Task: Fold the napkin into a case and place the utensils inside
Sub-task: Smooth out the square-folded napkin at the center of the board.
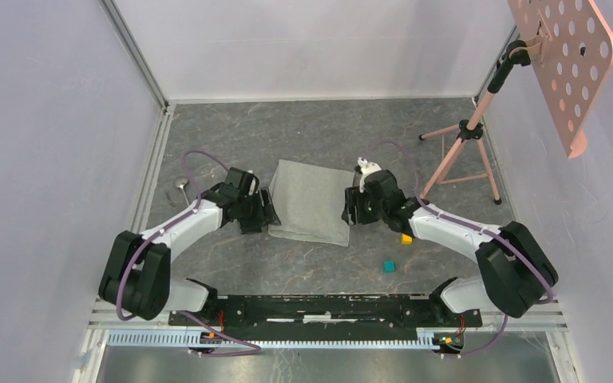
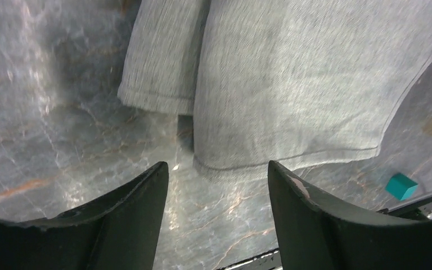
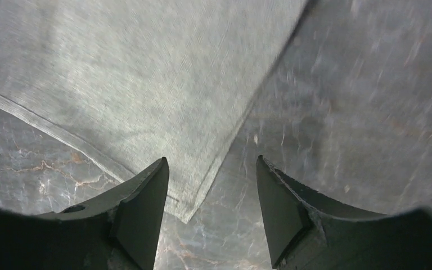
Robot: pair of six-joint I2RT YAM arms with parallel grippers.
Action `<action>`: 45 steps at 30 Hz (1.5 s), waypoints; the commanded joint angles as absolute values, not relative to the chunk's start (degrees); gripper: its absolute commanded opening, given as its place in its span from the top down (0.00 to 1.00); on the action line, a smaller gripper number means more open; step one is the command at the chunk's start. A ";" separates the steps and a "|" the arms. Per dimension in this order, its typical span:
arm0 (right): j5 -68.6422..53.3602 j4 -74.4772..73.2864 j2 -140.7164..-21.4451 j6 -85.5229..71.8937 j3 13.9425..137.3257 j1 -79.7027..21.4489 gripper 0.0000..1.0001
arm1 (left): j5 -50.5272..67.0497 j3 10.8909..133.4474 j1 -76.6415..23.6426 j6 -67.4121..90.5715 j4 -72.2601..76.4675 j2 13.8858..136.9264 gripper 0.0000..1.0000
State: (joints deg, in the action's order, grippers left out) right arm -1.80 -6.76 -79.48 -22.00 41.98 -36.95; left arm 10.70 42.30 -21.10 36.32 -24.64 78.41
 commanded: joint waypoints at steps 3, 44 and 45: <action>-4.30 0.77 -78.89 -41.86 34.29 -39.33 0.37 | 10.95 38.44 -21.44 39.40 -23.77 74.64 0.33; 12.80 -35.52 -99.50 -73.92 49.46 -50.53 0.76 | 14.92 31.27 -21.42 38.77 -18.38 65.51 0.37; 12.97 -35.60 -99.36 -73.93 49.56 -50.57 0.78 | 15.01 30.68 -21.41 39.29 -17.73 65.16 0.37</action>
